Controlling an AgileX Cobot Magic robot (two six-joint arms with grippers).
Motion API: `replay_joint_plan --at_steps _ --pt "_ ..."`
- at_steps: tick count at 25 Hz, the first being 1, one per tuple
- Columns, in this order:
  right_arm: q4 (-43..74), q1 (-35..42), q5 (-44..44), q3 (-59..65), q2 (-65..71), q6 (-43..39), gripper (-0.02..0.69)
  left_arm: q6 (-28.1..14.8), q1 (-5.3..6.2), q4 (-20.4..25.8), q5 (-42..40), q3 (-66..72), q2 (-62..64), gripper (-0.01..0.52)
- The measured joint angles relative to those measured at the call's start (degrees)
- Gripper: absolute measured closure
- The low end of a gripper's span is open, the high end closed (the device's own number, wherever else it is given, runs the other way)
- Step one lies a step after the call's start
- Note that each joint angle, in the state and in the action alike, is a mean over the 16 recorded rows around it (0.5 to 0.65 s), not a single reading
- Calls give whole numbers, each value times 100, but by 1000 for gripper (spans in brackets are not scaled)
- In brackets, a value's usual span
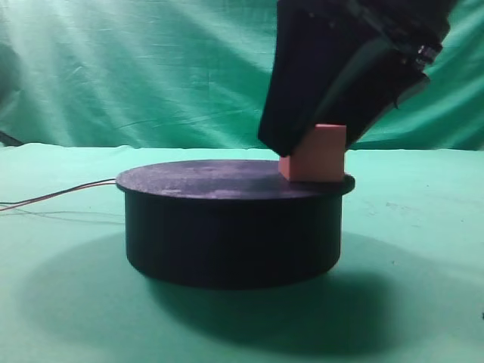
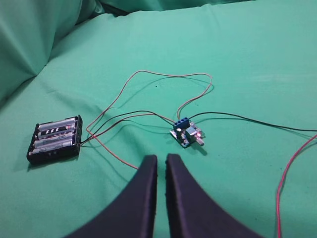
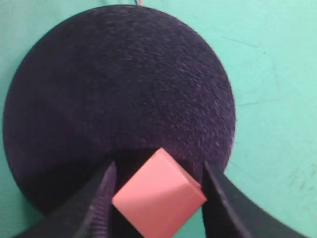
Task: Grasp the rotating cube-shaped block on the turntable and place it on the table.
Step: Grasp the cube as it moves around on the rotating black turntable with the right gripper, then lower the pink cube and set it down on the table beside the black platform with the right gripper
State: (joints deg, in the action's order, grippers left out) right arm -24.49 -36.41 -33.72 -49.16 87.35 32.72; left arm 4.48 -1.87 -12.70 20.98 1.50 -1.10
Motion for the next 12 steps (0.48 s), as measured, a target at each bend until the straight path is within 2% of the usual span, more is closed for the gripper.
replay_joint_plan --at_steps 6,12 --pt "683 369 -306 -100 -445 -930 352 0 0 0 0 0 0 514" --pt "987 991 -265 442 -949 -1550 352 0 0 0 0 0 0 514"
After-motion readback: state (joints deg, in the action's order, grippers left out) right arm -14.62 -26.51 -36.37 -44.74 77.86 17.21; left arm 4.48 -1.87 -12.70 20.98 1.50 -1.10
